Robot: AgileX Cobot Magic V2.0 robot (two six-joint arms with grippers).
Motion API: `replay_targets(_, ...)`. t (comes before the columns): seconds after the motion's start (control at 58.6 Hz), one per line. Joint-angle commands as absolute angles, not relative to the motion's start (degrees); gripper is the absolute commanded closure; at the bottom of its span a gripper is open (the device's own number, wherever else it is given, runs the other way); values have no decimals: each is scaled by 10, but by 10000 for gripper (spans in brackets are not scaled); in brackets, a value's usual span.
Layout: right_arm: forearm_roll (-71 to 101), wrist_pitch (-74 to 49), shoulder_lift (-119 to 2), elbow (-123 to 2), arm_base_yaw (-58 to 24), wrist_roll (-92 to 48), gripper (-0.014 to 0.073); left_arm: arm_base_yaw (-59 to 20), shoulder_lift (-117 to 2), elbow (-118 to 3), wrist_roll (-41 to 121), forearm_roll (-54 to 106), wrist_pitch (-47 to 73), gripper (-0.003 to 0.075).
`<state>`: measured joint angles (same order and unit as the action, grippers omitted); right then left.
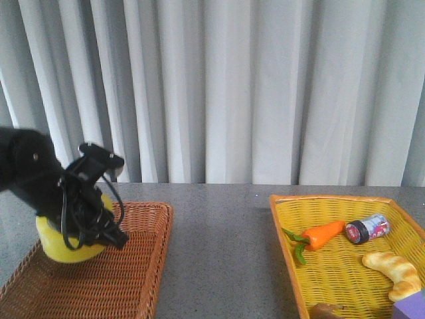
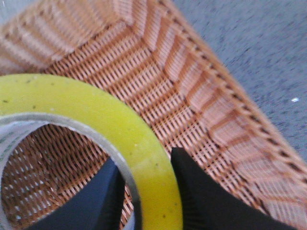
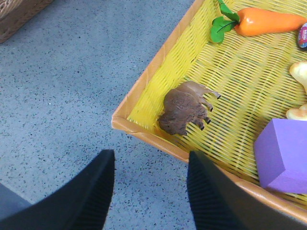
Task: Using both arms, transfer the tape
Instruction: 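Lift the tape roll with the left gripper over the brown basket, then lower the tape roll into the brown basket and open the left gripper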
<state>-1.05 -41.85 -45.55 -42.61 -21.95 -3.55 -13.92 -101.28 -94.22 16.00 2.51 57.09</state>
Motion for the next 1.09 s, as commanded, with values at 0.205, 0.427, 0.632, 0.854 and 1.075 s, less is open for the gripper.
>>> replay_targets(0.205, -13, -387, -452, -442, -216, -36, 250, -138, -985, -835, 155, 64, 353, 577)
replay_targets(0.427, -13, -387, -452, -442, -216, -36, 250, -138, -1003, -829, 155, 63, 334, 570)
replay_targets(0.632, -13, -387, -452, -442, -216, -36, 250, -138, -1049, -829, 156, 53, 330, 561)
replay_targets(0.854, -13, -387, -452, -442, -216, -36, 250, -138, -1058, -829, 156, 59, 350, 446)
replay_targets(1.075, -13, -388, -452, -442, -216, -36, 250, -138, -1032, -829, 156, 61, 357, 227)
